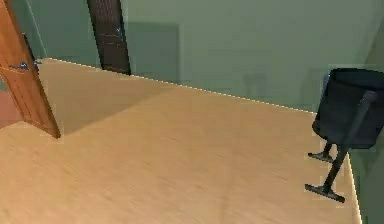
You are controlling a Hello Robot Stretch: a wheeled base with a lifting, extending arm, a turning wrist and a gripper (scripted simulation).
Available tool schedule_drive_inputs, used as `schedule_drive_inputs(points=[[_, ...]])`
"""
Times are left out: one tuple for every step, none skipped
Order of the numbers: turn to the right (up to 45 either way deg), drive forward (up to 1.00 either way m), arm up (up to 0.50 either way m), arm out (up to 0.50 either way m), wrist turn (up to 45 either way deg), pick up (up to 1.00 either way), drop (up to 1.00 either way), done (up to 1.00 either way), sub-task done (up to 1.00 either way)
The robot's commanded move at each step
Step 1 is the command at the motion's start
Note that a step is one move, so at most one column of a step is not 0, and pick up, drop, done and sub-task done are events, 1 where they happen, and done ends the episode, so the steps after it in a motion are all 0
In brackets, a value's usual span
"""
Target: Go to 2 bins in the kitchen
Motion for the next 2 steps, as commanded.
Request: schedule_drive_inputs(points=[[-45.0, 0.00, 0.00, 0.00, 0.0, 0.00, 0.00, 0.00, 0.00], [-18.0, 0.00, 0.00, 0.00, 0.0, 0.00, 0.00, 0.00, 0.00]])
